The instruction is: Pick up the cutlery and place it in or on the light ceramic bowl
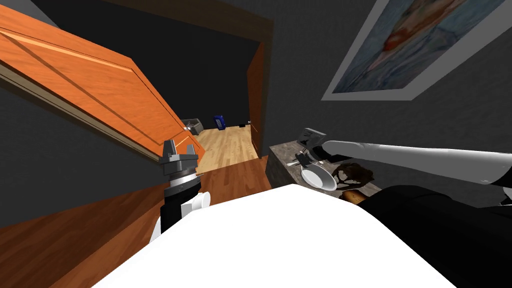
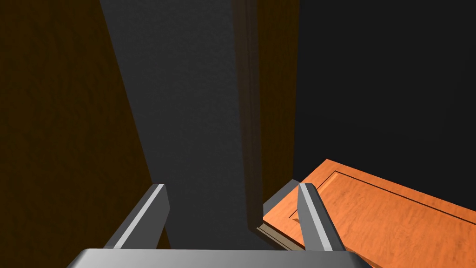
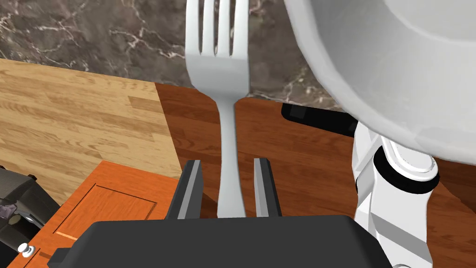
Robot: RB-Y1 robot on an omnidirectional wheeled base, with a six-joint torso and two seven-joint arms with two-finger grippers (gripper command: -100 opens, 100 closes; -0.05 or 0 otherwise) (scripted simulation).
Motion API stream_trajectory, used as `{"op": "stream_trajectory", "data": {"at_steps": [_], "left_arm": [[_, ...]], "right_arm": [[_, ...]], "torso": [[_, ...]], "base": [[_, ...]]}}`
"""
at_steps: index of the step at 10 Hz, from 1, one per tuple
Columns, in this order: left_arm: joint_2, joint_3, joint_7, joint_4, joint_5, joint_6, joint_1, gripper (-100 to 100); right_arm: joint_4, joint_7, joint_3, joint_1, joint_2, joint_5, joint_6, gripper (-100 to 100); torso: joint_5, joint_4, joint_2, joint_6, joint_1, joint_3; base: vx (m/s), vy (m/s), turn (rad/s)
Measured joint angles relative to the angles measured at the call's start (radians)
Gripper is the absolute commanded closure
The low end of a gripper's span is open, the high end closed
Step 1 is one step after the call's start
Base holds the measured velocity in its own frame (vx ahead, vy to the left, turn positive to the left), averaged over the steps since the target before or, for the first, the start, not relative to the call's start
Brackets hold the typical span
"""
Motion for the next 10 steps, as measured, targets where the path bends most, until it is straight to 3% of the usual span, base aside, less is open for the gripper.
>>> {"op": "stream_trajectory", "data": {"at_steps": [3, 5, 6, 10], "left_arm": [[0.000, 0.000, 0.000, 0.000, 0.000, 0.000, 0.000, 0], [0.000, 0.000, 0.000, 0.000, 0.000, 0.000, 0.000, 0], [0.000, 0.000, 0.000, 0.000, 0.000, 0.000, 0.000, 0], [0.000, 0.000, 0.000, 0.000, 0.000, 0.000, 0.000, 0]], "right_arm": [[0.031, -0.028, -0.018, -0.007, -0.034, -0.013, -0.017, 100], [0.054, -0.044, -0.055, 0.013, -0.059, -0.024, -0.030, 100], [0.056, -0.045, -0.057, 0.014, -0.060, -0.024, -0.033, -100], [0.056, -0.044, -0.056, 0.014, -0.059, -0.024, -0.033, -100]], "torso": [[0.000, 0.000, 0.001, 0.001, 0.001, 0.001], [0.000, 0.000, -0.001, 0.001, -0.001, 0.000], [0.000, -0.001, -0.006, 0.000, 0.003, -0.003], [0.001, -0.003, -0.014, 0.000, 0.008, -0.008]], "base": [[-0.197, -0.094, -0.009], [-0.128, -0.089, 0.000], [-0.016, -0.012, -0.005], [-0.002, -0.001, 0.000]]}}
